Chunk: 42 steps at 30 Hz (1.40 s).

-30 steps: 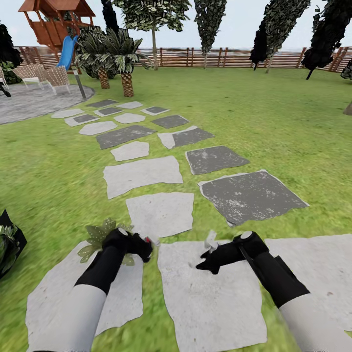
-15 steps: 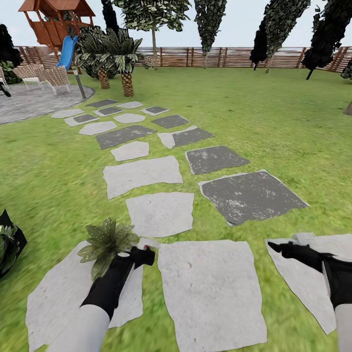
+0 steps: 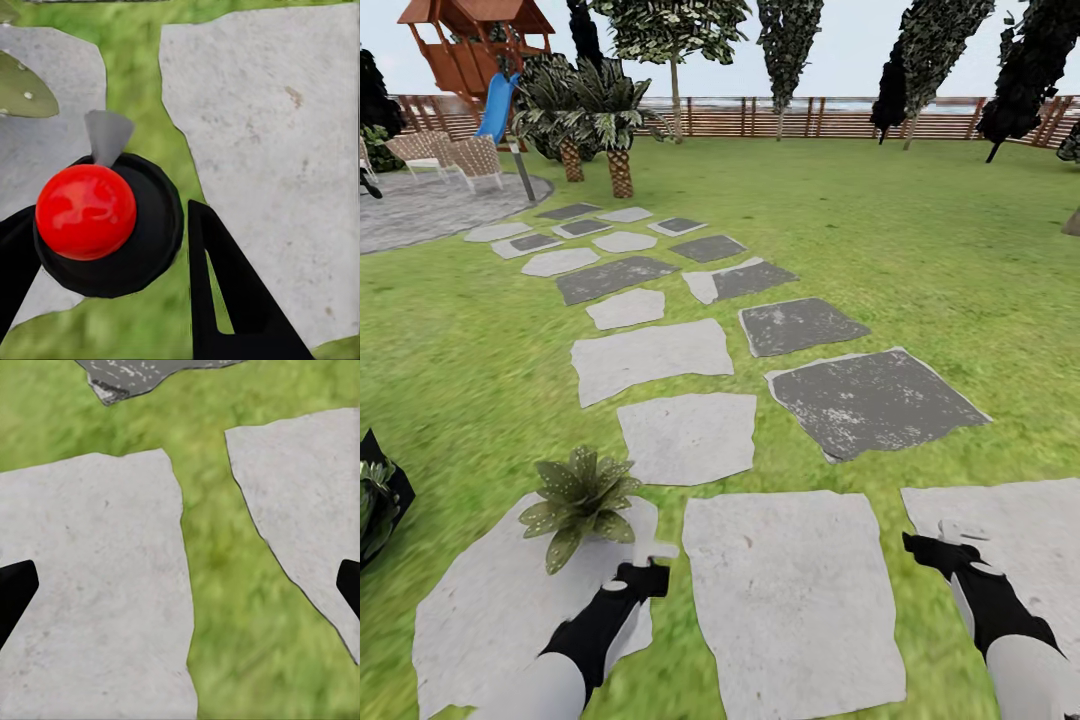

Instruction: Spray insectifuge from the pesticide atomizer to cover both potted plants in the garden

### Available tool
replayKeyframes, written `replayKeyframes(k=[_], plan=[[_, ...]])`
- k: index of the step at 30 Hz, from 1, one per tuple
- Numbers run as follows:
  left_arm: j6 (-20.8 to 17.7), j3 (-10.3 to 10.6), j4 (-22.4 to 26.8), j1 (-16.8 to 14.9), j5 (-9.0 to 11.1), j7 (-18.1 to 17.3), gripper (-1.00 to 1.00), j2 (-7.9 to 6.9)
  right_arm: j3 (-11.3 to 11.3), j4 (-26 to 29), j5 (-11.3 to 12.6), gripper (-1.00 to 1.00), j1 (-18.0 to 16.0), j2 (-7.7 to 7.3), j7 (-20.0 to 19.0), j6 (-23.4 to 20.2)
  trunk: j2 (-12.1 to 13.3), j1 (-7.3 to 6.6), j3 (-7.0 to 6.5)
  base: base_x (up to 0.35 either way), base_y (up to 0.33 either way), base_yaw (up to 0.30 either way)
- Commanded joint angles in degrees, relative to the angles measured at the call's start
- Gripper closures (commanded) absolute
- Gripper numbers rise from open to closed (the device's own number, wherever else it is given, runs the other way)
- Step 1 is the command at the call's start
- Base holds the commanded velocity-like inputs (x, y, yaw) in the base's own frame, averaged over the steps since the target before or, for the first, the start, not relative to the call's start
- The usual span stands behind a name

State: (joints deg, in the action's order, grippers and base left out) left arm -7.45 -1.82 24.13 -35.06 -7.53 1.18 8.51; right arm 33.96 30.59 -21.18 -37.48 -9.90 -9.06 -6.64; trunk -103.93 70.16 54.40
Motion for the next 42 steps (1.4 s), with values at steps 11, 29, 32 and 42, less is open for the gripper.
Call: replayKeyframes(k=[11, 29, 32, 42], plan=[[3.46, -0.10, -1.97, -0.01, -0.80, -0.04, 1.00, -0.01, 0.49, 0.03, -0.53, -1.00, -0.05, 0.06, -0.37, -0.21, -0.02, -0.01, 0.04, 0.000, 0.000, -0.006], [3.32, -0.03, -2.15, -0.01, -0.82, -0.04, 1.00, 0.05, 0.50, 0.09, -0.53, -1.00, -0.05, 0.06, -0.35, -0.91, -0.02, -0.01, 0.04, 0.000, 0.000, 0.000], [3.32, -0.03, -2.16, -0.01, -0.79, -0.04, 1.00, 0.06, 0.50, -0.63, -0.53, -1.00, -0.05, 0.12, -0.23, -0.79, -0.02, -0.01, -0.01, 0.000, 0.000, 0.036], [3.39, 0.00, -2.24, -0.01, -0.80, -0.13, 1.00, 0.09, 0.54, -4.40, -0.62, -1.00, -0.05, 0.15, -0.16, -0.31, -0.02, -0.01, -0.64, 0.000, 0.000, 0.104]])
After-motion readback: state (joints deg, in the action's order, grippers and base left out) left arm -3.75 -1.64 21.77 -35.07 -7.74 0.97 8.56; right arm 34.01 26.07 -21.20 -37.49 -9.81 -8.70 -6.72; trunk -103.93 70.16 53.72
